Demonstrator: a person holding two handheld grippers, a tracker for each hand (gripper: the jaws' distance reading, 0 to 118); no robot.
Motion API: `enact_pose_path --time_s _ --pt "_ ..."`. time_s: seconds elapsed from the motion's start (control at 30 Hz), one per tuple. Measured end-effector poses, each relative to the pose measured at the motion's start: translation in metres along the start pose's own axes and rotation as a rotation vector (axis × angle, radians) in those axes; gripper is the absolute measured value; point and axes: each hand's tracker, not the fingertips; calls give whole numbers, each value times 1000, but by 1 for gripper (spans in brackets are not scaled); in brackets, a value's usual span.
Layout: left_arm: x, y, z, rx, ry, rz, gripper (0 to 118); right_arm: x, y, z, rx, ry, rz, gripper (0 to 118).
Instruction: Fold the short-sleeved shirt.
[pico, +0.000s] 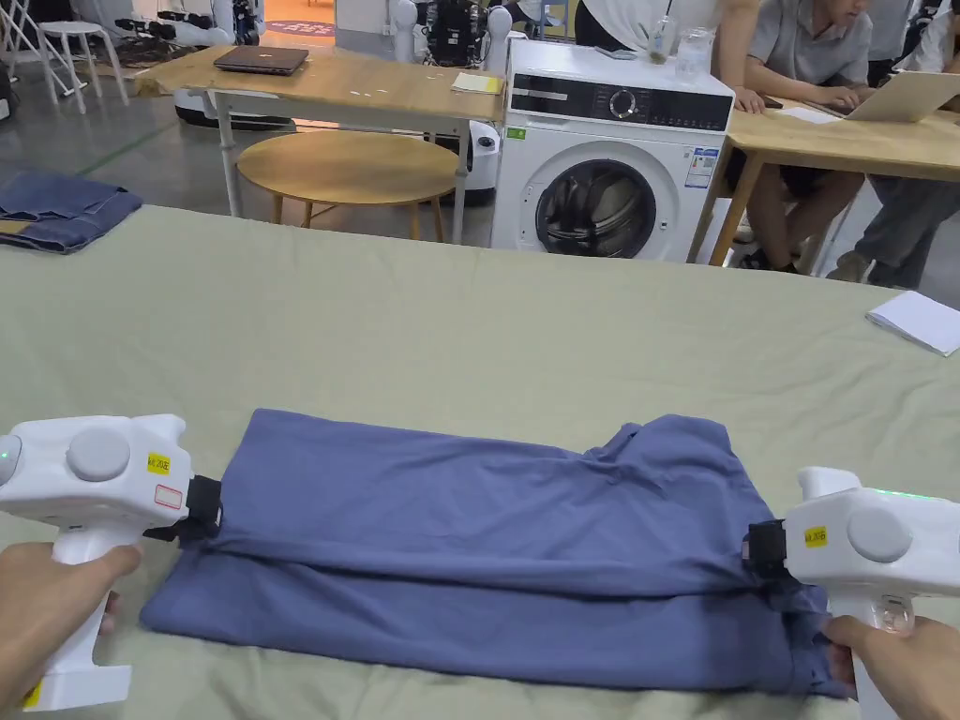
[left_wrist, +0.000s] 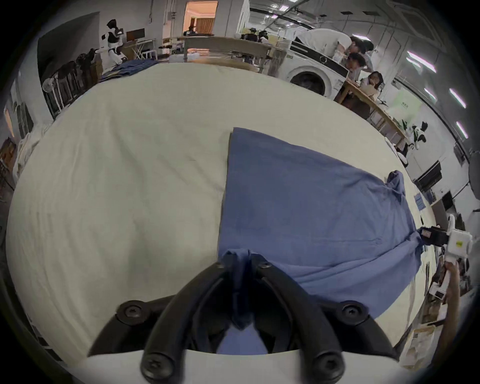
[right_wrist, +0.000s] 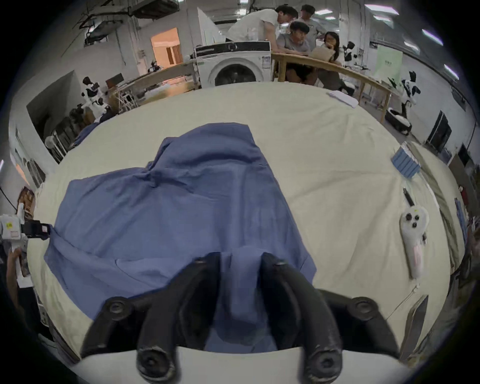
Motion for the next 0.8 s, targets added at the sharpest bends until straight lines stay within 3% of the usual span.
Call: enact_pose_path --time_s 0.03,0.27,0.47,0.53,0.57,0.63,0.7,0.8 --pt "1 -2 3 23 18 -27 32 -1 1 4 20 -20 10 51" --pt "17 -19 36 196 -17 -74 32 -23 -18 59 306 -23 42 51" --pt "52 -63 88 483 -19 -169 32 -60 -62 104 586 -47 44 50" --pt "64 -82 103 576 -19 -203 28 -69 -73 109 623 -12 43 38" --pt "72 -91 110 607 1 -213 18 -76 -77 111 617 -38 37 21" --pt "81 -104 118 655 25 -240 1 -85 -87 116 656 -52 3 15" --pt "88 -118 128 689 36 -243 0 -89 -94 119 661 2 -22 0" --pt "86 -125 136 721 24 -230 0 -98 -105 127 695 -18 -15 0"
